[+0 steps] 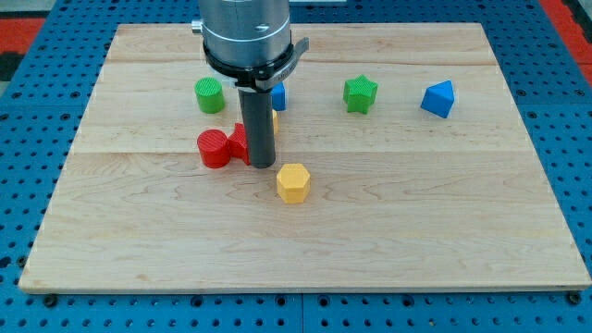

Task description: Separate red star from the heart

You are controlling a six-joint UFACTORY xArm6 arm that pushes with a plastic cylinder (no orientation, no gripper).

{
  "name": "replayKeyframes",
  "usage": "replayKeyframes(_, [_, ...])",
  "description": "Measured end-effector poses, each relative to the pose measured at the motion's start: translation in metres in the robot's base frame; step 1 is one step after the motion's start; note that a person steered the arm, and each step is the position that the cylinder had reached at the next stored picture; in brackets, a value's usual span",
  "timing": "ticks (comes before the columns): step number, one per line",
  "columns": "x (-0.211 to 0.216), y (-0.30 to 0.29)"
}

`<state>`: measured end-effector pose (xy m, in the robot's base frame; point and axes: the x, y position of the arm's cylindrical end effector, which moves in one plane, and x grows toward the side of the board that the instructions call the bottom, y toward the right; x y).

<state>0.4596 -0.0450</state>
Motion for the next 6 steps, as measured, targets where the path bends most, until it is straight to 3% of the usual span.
replayKeyframes(2, [-0.011,-0.007])
replayKeyframes(3, [-0.008,-0.049])
replayKeyframes(4, [-0.005,-0.038])
replayKeyframes(5, [-0.026,0.044])
replayKeyframes(6, [-0.067,0.066])
